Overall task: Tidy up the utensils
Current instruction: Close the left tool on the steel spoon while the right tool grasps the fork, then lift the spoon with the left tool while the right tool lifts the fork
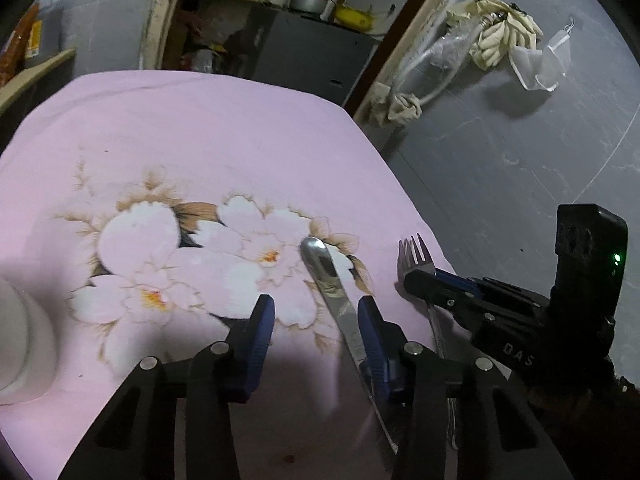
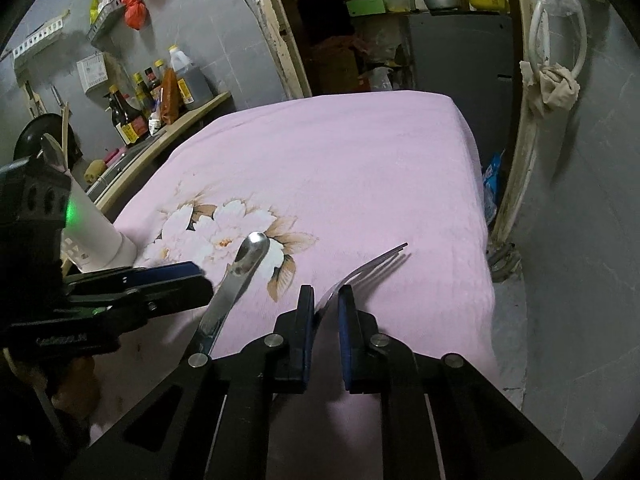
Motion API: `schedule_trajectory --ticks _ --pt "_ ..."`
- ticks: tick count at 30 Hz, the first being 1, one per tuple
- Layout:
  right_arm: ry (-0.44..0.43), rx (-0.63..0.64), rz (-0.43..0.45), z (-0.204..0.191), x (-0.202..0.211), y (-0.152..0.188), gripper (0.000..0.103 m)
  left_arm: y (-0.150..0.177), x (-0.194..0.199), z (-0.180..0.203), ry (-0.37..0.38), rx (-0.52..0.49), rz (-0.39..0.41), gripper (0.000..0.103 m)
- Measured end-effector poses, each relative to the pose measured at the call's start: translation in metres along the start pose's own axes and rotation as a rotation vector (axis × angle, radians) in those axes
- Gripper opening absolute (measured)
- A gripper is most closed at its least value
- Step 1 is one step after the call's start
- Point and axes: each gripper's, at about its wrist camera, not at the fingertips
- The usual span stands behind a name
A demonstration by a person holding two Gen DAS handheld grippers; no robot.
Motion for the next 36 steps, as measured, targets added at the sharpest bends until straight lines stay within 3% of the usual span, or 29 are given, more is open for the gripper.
schedule_trajectory --ticks 5,12,19,25,36 --pt "-0.013 -0.023 0.005 0.006 0.003 0.003 0.01 -0.005 -0.012 0.004 0.039 0.028 -0.046 0.032" --pt "-0.025 -0.045 0.012 0.012 0.007 0.009 0.01 -0.008 -0.02 0.006 0.002 0.102 -0.089 0.015" --pt "-0.023 -0.039 0.009 0.011 0.012 0.014 0.01 -0.01 -0.027 0.026 -0.047 0.02 -0.126 0.015" --pt "-0.031 -0.018 -0.004 0.005 0.021 0.022 0.007 -0.012 -0.024 0.033 -0.087 -0.032 -0.12 0.007" --pt "-0.03 -0.013 -0.039 -0.007 0.037 0.035 0.005 0.024 0.012 0.032 -0.043 0.024 -0.166 0.006"
Point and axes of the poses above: each gripper's, at about its wrist camera, not at the fingertips, and x roughly against the way its jaws point, z to its right, y to its underside, and after that the axes turned 4 degrees about z, right-handed
